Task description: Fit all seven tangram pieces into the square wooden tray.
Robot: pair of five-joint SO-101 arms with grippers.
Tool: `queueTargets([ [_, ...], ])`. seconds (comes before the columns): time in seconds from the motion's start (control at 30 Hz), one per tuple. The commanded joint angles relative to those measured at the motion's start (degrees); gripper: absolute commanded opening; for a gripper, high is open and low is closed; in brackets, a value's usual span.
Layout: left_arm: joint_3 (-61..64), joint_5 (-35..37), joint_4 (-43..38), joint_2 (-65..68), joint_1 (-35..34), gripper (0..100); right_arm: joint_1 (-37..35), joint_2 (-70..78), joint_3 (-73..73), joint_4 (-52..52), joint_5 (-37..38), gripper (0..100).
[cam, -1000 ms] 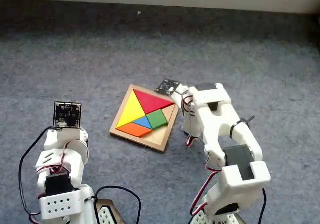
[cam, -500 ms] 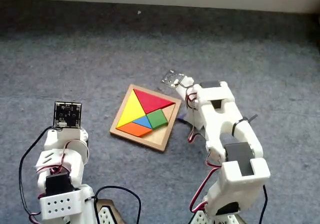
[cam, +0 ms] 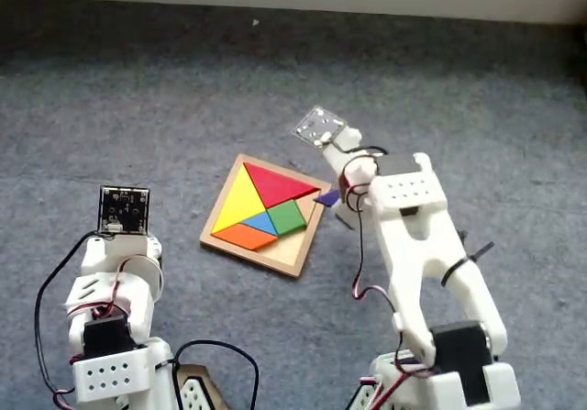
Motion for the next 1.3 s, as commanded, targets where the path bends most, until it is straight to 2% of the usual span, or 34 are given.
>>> queueTargets([
  [0.0, -0.40, -0.62, -0.88, -0.57, -0.40, 5, -5.76, -10.15, 3.03, 0.31, -2.46, 0.5],
  [0.13, -0.40, -0.62, -0.88, -0.57, -0.40, 5, -12.70, -14.29, 8.04, -4.44, -6.33, 0.5],
  [0.27, -0.40, -0.62, -0.88, -0.57, -0.40, 5, -15.34, -12.44, 12.44, -12.97, -12.04, 3.1],
  [0.43, -0.40, -0.70, -0.88, -0.66, -0.40, 5, -15.16, -9.36, 13.67, -13.23, -16.18, 26.7],
  [0.5, -0.40, -0.70, -0.88, -0.66, -0.40, 5, -15.25, -10.24, 13.67, -11.91, -17.32, 30.9],
  [0.83, -0.40, -0.70, -0.88, -0.75, -0.40, 5, -15.69, -13.05, 13.76, -11.12, -17.14, 30.9],
  [1.0, -0.40, -0.70, -0.79, -0.75, -0.40, 5, -17.19, -7.25, 13.67, -11.12, -13.36, 28.9],
  [1.27, -0.48, -1.23, 0.26, -0.84, -0.40, 5, -14.73, 1.89, 13.58, -11.91, -13.19, 28.5],
])
